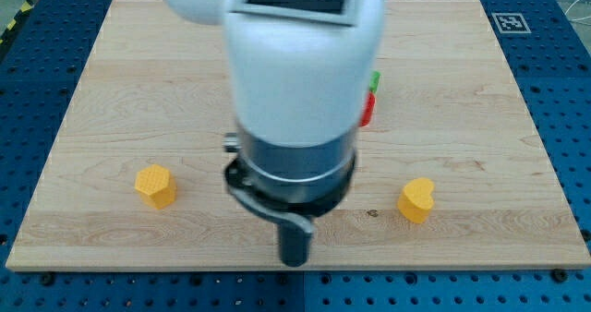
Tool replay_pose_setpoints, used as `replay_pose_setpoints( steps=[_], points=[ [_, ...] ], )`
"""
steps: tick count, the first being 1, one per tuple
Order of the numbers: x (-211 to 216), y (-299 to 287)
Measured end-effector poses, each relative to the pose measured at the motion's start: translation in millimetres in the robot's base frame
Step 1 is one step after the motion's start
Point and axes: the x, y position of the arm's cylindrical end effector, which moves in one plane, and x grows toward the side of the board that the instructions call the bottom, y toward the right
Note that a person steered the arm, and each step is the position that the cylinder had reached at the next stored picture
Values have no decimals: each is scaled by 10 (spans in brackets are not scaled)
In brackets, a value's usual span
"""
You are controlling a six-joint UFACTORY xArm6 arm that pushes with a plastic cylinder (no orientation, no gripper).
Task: Slide the yellow hexagon to the yellow heart
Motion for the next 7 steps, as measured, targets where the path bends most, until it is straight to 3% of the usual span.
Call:
replay_pose_setpoints(
  steps=[5,7],
  points=[
    [-435,-1813],
    [-855,-1699]
  ],
)
